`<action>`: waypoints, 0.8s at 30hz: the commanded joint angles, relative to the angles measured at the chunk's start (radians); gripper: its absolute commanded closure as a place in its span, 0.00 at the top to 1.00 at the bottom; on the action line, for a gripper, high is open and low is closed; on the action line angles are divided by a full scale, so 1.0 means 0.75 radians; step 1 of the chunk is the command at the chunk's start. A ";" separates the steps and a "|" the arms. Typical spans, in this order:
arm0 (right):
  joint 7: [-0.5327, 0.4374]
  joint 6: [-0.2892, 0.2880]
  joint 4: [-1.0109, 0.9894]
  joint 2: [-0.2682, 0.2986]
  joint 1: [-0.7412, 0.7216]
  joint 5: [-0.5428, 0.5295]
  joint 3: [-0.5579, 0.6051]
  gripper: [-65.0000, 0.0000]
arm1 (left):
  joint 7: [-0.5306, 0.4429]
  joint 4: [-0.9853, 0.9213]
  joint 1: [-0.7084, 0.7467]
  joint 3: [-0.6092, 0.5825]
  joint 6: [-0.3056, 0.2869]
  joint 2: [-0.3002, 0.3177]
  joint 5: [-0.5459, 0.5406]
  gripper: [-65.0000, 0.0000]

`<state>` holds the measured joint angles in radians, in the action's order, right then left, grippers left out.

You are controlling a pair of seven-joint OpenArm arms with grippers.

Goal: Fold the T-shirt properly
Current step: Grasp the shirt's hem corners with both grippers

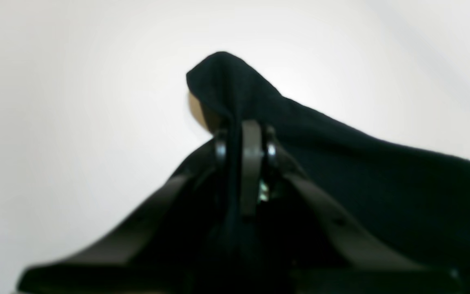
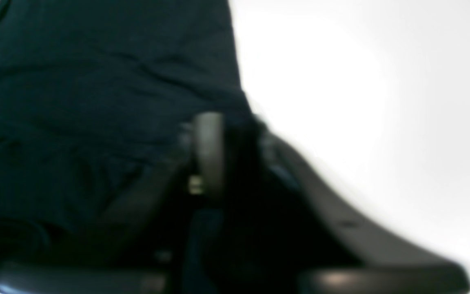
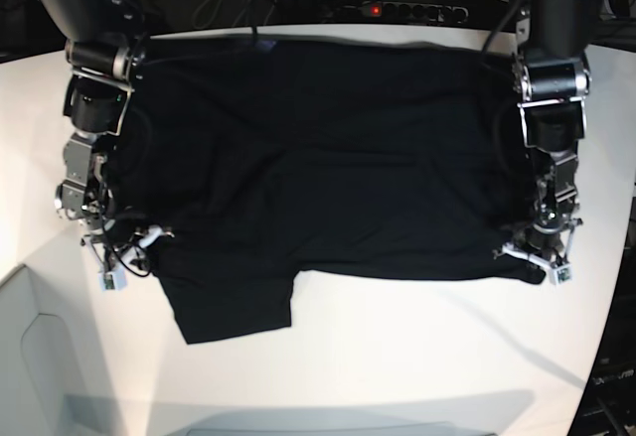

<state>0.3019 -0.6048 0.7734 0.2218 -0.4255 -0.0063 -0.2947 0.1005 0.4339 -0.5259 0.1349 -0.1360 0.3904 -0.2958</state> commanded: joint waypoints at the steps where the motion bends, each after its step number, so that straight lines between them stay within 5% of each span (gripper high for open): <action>1: 0.071 -0.003 0.005 0.006 -0.004 0.036 0.003 0.00 | 0.115 -0.001 0.023 -0.003 -0.002 0.010 0.015 0.01; 14: 0.073 -0.011 0.486 -0.043 0.139 0.030 -0.003 0.00 | 0.327 0.656 0.313 0.005 0.008 0.074 -0.194 0.00; 24: 0.161 -0.013 0.964 -0.080 0.313 0.028 -0.007 0.00 | 0.329 1.065 0.539 0.245 0.006 0.066 -0.194 0.00</action>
<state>0.4519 -0.6090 1.4750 0.1558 -0.1719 0.0326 -0.3000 0.3695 1.2133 -0.1081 0.3111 -0.1280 0.4206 -0.4370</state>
